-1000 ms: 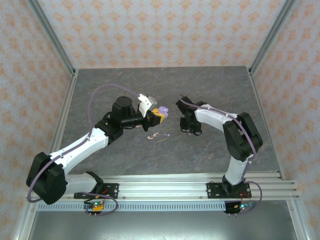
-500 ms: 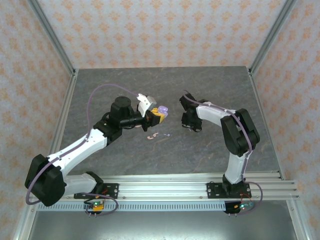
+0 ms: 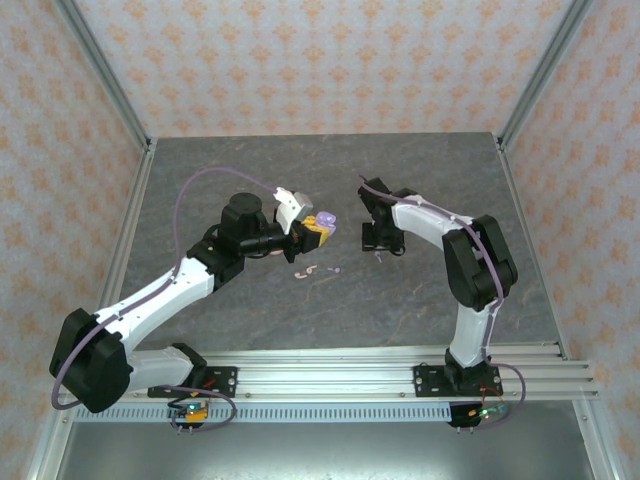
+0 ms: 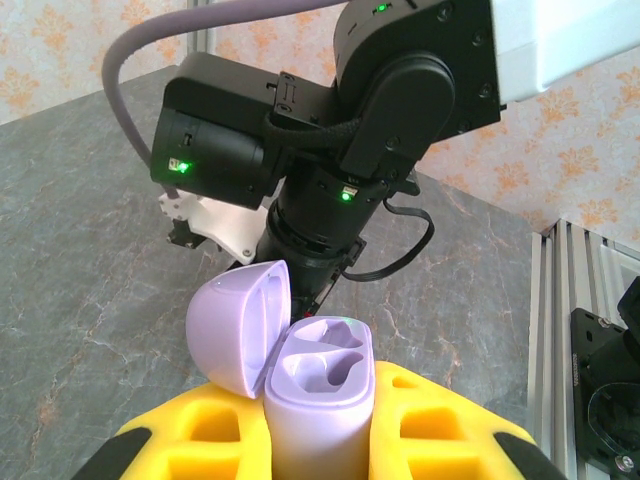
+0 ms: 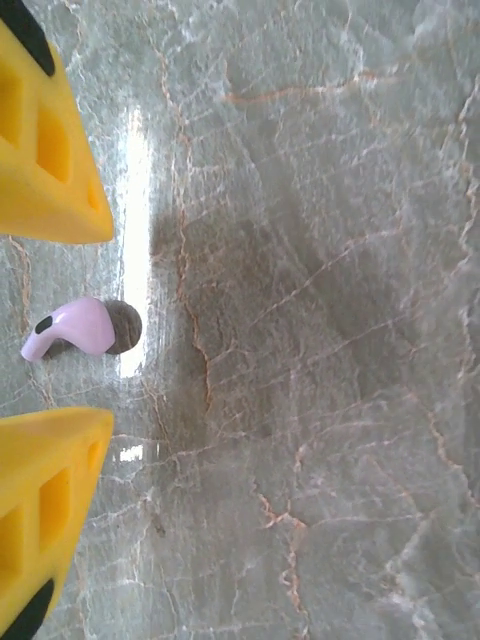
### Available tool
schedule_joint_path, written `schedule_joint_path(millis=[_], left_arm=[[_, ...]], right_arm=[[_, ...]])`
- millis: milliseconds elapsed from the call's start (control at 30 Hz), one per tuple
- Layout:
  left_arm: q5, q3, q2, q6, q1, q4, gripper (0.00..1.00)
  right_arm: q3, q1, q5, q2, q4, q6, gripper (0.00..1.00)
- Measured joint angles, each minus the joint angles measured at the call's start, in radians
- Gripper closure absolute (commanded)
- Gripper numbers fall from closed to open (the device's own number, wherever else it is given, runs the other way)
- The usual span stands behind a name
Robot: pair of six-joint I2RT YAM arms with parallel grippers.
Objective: Insert the wireless bluetooth earbuds into the charging case
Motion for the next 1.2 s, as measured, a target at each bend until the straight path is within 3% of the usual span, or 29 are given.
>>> schedule_joint_path(millis=[300,1200], left_arm=[[0.0,0.0,0.0,0.0,0.0,0.0,0.89],[0.0,0.0,0.0,0.0,0.0,0.0,0.89]], right_arm=[[0.047,-0.002,-0.02,0.054,-0.052,-0.1,0.58],[0.06,-0.002,-0.028,0.091,-0.074,-0.114,0.71]])
